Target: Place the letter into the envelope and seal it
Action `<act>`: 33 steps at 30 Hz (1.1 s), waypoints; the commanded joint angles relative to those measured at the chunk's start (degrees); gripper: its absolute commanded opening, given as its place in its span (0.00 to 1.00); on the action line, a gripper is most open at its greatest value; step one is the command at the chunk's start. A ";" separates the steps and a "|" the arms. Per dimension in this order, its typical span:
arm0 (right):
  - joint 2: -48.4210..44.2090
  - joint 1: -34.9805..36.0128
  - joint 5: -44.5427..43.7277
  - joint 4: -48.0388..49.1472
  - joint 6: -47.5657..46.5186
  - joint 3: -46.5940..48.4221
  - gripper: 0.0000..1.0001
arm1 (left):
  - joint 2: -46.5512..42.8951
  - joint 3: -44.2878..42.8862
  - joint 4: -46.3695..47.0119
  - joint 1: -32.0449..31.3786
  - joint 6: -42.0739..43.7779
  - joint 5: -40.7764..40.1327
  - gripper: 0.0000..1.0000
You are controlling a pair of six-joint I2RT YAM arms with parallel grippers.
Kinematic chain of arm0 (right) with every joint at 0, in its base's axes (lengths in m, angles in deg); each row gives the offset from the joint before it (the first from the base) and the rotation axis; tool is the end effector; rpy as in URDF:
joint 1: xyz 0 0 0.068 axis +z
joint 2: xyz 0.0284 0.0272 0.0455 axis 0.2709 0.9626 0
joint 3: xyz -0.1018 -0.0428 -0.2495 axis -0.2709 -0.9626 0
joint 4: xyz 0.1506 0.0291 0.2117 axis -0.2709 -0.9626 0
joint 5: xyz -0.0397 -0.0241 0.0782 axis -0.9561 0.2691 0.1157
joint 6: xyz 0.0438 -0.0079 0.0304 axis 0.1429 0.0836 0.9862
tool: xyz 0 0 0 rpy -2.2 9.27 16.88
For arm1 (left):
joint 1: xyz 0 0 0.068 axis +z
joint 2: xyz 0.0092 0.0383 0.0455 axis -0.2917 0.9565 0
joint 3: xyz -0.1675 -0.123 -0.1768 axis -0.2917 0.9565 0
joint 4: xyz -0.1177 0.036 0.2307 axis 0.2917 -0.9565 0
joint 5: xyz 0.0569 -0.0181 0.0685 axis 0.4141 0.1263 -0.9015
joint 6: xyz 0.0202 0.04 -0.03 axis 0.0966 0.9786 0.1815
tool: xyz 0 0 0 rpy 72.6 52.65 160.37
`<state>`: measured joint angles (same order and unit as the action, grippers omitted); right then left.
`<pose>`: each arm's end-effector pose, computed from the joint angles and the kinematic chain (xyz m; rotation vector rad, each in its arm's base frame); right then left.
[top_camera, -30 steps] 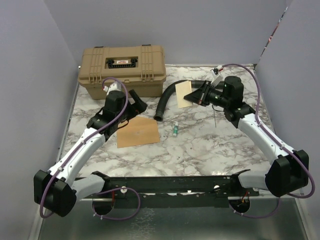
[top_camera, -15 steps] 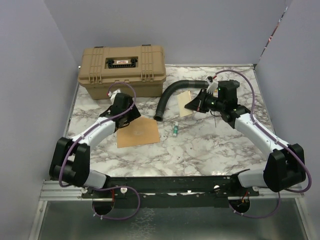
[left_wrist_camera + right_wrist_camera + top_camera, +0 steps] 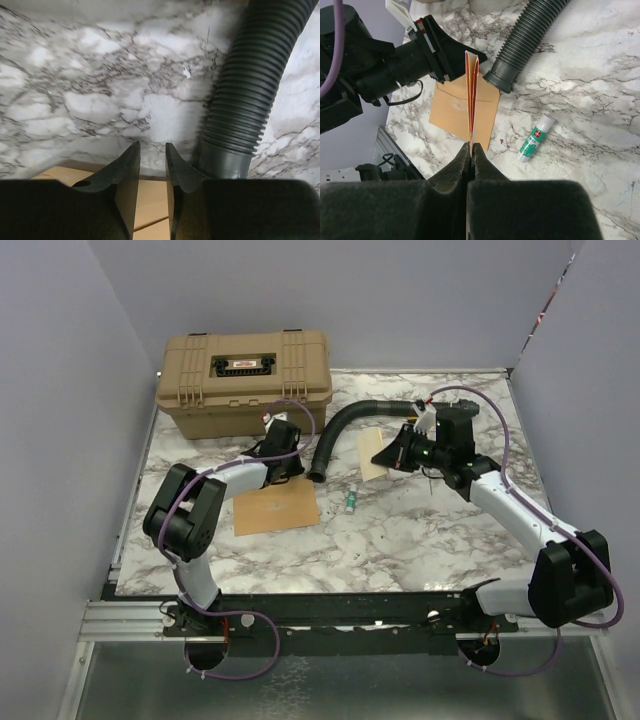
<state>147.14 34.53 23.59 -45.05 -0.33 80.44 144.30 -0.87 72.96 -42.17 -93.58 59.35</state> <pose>0.2762 0.1131 0.2780 -0.0984 2.1733 1.0772 0.3391 -0.1556 0.1699 -0.2321 2.3696 -0.3831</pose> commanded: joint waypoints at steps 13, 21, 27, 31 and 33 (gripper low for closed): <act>-4.42 0.43 -1.80 -2.98 -0.54 -3.40 0.00 | -5.44 10.66 -2.12 -6.87 -4.81 -0.16 0.20; -4.58 0.64 1.03 -1.29 0.13 -5.53 0.00 | -16.97 17.60 -1.98 -7.97 -5.58 12.38 0.21; -3.50 2.13 2.22 0.19 0.73 -6.36 0.00 | -26.05 13.92 -10.43 -7.62 -11.34 7.67 0.57; -2.36 3.44 2.48 1.41 1.07 -6.32 0.00 | -30.35 12.61 -30.53 -6.32 -24.03 -10.39 0.77; -1.66 4.19 2.35 1.87 1.16 -5.92 0.00 | -32.02 12.99 -37.12 -4.29 -27.17 -14.95 0.89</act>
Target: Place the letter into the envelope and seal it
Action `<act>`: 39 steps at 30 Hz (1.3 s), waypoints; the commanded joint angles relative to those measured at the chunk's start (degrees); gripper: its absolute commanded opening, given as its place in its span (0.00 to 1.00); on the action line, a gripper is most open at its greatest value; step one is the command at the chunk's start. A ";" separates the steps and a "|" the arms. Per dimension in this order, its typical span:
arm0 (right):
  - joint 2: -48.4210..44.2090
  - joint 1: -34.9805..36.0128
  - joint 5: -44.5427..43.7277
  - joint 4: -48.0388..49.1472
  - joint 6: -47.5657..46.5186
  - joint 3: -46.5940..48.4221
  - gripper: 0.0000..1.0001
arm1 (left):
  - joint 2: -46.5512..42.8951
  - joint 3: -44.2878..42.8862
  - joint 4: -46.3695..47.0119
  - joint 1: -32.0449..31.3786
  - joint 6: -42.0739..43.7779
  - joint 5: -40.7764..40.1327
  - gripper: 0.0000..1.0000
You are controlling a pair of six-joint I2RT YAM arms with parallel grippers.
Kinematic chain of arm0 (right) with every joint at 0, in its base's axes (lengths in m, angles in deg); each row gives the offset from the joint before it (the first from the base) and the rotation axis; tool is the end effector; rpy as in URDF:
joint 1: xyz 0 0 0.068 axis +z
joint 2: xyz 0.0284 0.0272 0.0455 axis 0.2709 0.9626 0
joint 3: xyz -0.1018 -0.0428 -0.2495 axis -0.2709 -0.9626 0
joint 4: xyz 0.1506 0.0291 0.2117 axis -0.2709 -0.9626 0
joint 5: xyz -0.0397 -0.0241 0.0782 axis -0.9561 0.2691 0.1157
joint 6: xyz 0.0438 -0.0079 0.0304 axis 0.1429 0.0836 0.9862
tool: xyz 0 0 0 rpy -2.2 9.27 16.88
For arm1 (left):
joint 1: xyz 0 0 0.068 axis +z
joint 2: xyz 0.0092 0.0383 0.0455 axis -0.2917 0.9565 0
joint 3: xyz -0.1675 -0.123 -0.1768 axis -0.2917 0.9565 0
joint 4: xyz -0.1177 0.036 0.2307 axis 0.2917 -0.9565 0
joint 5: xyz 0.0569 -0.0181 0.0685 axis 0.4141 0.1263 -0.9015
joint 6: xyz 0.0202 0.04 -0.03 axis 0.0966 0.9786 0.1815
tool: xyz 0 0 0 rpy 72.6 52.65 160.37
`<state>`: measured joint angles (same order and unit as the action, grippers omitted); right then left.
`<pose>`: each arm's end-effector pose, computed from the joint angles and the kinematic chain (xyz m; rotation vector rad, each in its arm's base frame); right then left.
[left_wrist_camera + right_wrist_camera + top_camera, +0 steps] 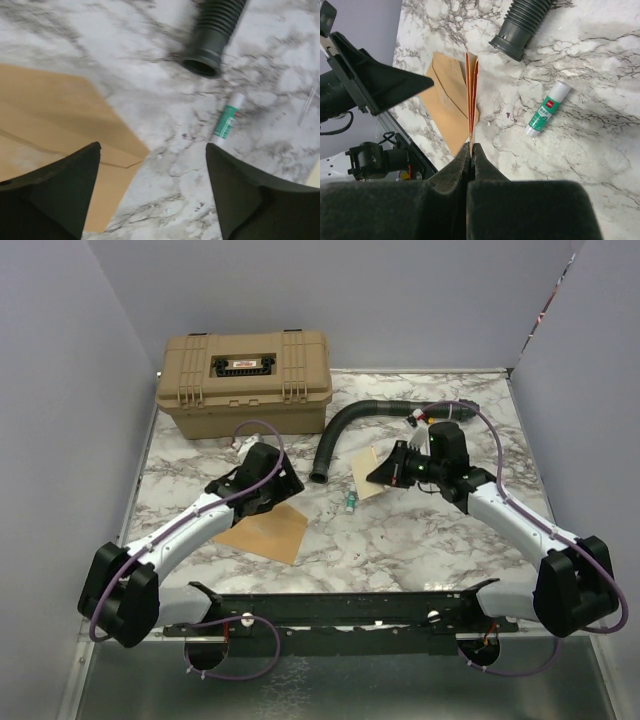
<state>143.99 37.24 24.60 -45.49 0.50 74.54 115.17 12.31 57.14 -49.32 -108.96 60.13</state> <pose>0.2522 0.1194 0.2574 -0.1279 2.2433 1.1228 0.2267 -0.1399 0.2298 -0.4025 2.3924 -0.5809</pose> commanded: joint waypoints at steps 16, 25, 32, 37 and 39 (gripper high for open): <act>5.60 4.66 2.01 3.96 0.21 3.54 0.00 | -16.86 15.90 -29.15 12.21 -28.15 -20.27 0.99; 7.04 5.16 3.45 6.55 0.88 4.55 0.00 | -21.62 24.73 -18.15 12.90 -23.75 -19.83 0.78; 11.00 6.83 3.89 7.80 0.39 7.35 0.00 | -16.97 26.69 -5.85 16.86 -13.37 -13.98 0.71; 14.97 9.21 2.75 10.52 0.82 8.44 0.01 | -9.33 25.69 2.54 18.01 -7.53 -7.98 0.70; 17.82 11.29 1.25 12.44 1.29 9.06 0.00 | -6.63 25.08 6.27 18.41 -5.07 -4.82 0.70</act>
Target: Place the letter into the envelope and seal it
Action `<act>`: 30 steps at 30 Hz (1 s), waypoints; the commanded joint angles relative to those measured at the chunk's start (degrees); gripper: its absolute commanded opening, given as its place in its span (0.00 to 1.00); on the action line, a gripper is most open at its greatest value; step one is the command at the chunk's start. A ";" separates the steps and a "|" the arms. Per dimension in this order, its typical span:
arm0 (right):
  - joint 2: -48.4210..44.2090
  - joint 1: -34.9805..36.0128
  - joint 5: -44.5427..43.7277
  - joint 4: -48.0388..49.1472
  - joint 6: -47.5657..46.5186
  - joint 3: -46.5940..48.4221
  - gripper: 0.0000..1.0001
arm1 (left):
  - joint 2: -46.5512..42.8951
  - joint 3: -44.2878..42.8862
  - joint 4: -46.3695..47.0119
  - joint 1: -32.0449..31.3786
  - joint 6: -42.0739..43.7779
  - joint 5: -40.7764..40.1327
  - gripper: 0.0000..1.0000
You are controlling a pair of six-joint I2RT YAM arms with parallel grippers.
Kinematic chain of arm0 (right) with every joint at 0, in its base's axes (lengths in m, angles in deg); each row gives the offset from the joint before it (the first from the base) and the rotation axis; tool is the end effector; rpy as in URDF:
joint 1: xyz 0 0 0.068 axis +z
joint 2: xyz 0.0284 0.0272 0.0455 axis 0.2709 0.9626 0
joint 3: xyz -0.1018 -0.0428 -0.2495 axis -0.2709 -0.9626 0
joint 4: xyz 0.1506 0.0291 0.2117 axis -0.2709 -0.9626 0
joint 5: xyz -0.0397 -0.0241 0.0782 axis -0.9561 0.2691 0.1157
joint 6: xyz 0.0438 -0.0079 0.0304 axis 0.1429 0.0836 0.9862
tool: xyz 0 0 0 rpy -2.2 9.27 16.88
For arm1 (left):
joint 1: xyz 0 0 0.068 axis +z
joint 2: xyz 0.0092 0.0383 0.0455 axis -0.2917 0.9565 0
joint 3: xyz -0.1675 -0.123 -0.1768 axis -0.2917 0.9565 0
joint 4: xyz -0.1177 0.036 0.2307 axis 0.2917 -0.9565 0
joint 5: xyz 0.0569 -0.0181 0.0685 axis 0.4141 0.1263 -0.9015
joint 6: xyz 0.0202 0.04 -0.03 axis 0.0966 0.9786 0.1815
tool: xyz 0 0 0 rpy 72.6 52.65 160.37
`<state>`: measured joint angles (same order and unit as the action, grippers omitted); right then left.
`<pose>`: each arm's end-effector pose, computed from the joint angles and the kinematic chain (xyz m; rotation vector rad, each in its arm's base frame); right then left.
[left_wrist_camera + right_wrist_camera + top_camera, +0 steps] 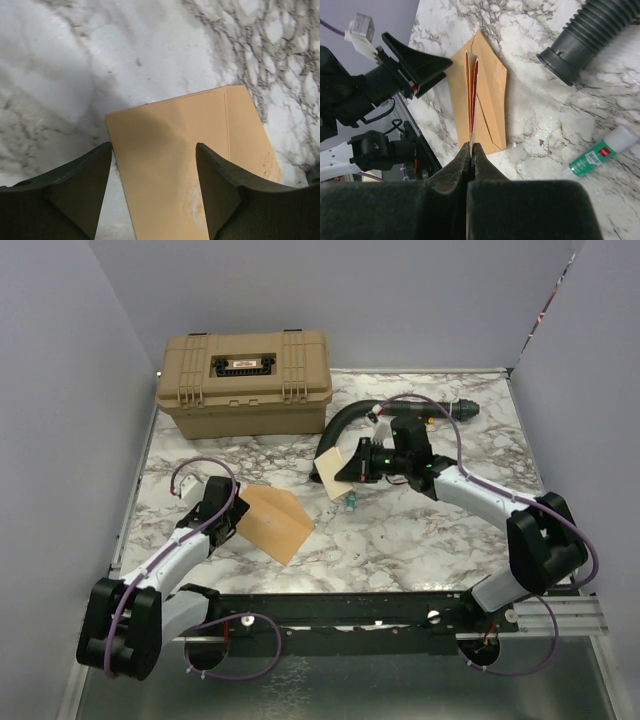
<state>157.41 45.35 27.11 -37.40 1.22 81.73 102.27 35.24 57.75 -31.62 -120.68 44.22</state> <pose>0.2795 0.1818 0.2453 -0.3166 2.2340 1.2536 0.1802 -0.0339 0.1547 -1.0904 2.1744 -0.1276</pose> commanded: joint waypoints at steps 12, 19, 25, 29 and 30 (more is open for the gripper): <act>21.61 10.58 -5.29 -1.79 -2.01 17.38 0.00 | 13.87 -6.62 9.12 5.10 20.87 23.54 0.73; 27.89 12.78 -7.55 -5.06 -3.09 19.73 0.00 | 12.07 -7.07 2.26 5.59 18.62 27.72 0.84; 30.71 13.54 -9.36 -5.93 -4.92 19.46 0.00 | 13.31 -5.06 -0.96 5.60 16.87 34.29 0.77; 32.83 15.27 -11.88 -5.71 -6.38 20.04 0.00 | 13.85 -3.35 -0.94 5.59 16.80 36.15 0.78; 33.43 15.96 -12.22 -5.90 -6.49 20.36 0.00 | 13.91 -2.88 -0.95 5.60 16.53 36.29 0.78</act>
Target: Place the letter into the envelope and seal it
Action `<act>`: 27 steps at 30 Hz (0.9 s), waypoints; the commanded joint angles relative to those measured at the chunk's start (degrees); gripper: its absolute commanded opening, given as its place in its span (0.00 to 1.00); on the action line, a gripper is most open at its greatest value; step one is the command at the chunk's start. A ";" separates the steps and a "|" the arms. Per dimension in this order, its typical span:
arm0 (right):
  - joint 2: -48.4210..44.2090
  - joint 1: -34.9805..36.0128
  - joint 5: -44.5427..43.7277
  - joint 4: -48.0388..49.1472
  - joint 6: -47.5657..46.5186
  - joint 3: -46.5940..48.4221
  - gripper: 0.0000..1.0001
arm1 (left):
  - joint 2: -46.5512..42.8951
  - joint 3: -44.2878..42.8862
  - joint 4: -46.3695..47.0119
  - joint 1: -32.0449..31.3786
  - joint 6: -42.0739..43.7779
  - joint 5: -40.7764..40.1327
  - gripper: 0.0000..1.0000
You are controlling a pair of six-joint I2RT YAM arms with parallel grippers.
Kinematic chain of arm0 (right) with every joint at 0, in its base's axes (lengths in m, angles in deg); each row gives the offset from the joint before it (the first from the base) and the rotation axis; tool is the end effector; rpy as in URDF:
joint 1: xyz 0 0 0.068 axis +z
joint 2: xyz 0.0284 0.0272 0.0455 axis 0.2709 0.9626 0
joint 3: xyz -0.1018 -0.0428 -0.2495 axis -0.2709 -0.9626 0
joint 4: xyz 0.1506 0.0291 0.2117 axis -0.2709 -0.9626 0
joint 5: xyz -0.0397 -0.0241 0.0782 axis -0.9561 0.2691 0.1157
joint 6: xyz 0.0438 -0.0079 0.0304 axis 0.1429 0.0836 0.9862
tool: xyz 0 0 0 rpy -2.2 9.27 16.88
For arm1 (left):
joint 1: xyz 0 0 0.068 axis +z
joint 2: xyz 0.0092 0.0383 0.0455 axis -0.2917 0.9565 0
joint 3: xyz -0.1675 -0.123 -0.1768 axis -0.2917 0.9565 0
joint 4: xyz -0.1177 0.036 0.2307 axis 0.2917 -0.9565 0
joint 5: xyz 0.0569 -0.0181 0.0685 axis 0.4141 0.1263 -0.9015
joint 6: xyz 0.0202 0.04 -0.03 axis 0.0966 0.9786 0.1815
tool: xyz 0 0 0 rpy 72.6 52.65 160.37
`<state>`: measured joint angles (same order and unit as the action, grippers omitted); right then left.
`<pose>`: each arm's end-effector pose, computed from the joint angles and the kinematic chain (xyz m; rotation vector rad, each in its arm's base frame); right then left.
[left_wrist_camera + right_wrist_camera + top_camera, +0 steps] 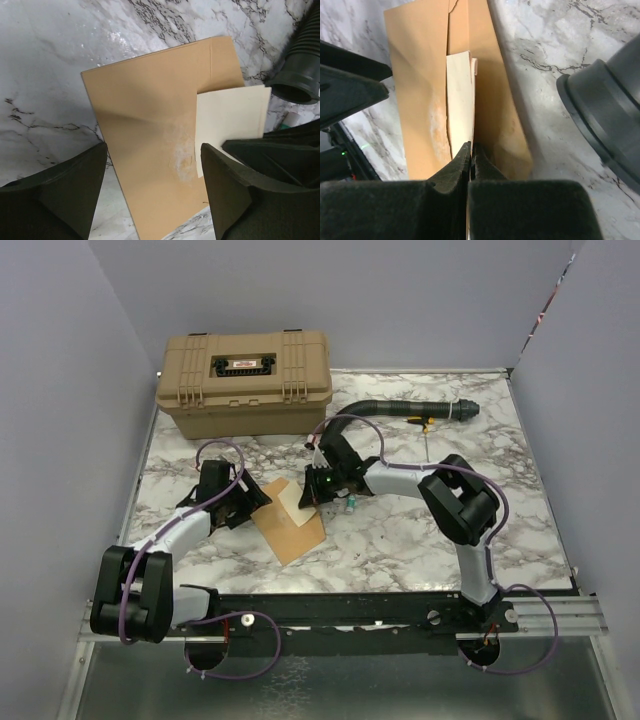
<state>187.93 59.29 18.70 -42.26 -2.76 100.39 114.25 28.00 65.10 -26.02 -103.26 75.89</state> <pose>0.3013 0.3078 0.1440 -0.5444 2.5285 1.0822 0.2252 -0.0426 0.1597 -0.6790 2.4618 -0.6095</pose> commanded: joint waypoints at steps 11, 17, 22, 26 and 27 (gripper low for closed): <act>3.96 4.19 -0.59 1.13 4.49 1.56 0.00 | 0.91 6.34 -7.51 -0.02 -3.88 5.48 0.77; -0.24 4.28 -6.61 -4.11 5.73 1.91 0.23 | -1.46 5.79 -8.60 -0.05 -4.53 2.99 0.80; -4.44 4.33 -11.95 -6.87 3.82 0.93 0.47 | -3.05 4.89 -9.58 -0.02 -2.54 0.69 0.82; -5.82 4.33 -13.60 -8.27 3.22 1.47 0.49 | -2.80 4.33 -9.65 0.00 -2.41 0.60 0.82; -5.80 4.33 -13.79 -8.36 2.93 1.64 0.49 | -2.71 4.24 -9.73 0.01 -2.42 0.65 0.82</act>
<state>184.17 63.09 9.12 -47.33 1.77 101.55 110.40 30.75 63.63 -25.71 -107.30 78.95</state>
